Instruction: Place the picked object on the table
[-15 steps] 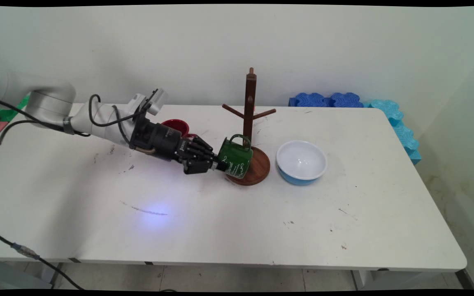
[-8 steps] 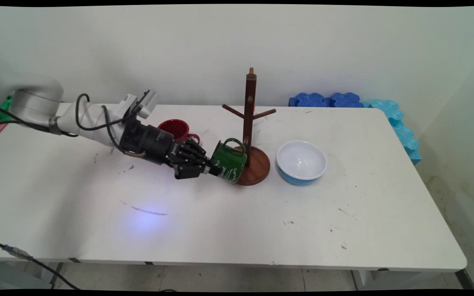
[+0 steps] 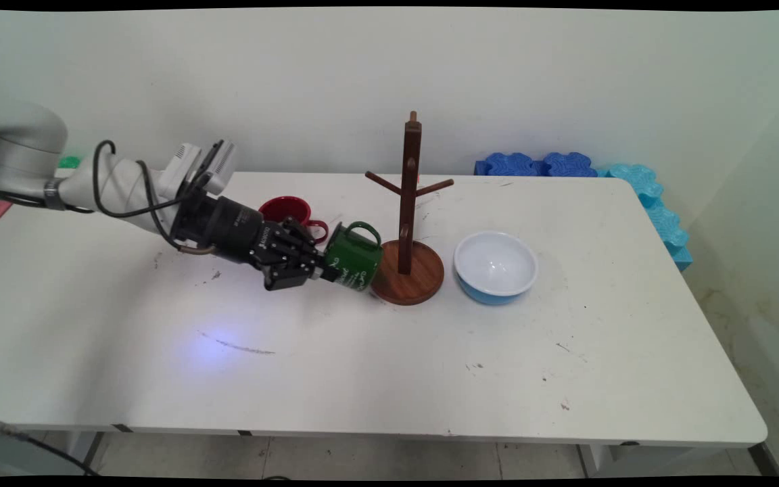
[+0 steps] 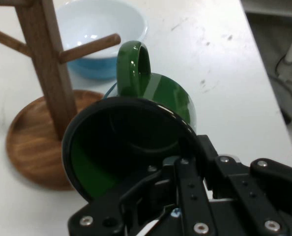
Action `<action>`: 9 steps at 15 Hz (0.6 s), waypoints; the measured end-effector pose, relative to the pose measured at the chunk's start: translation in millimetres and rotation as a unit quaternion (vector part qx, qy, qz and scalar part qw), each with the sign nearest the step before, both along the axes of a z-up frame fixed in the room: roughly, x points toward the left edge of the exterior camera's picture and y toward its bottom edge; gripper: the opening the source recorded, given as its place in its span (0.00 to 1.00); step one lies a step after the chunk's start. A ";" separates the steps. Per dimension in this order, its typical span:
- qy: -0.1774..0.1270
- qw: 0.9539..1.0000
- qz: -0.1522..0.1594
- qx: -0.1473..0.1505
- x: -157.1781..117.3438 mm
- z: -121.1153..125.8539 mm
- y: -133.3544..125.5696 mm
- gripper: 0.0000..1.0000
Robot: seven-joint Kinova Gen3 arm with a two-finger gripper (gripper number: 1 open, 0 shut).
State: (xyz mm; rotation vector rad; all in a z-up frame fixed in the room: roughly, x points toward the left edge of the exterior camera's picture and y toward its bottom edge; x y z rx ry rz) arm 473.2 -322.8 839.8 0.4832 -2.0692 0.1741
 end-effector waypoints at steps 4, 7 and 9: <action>-0.045 0.999 -0.001 -0.027 8.5 13.3 6.4 0.00; -0.085 0.995 -0.003 -0.048 14.3 21.9 11.2 0.00; -0.115 0.991 -0.008 -0.063 17.5 27.3 15.1 0.00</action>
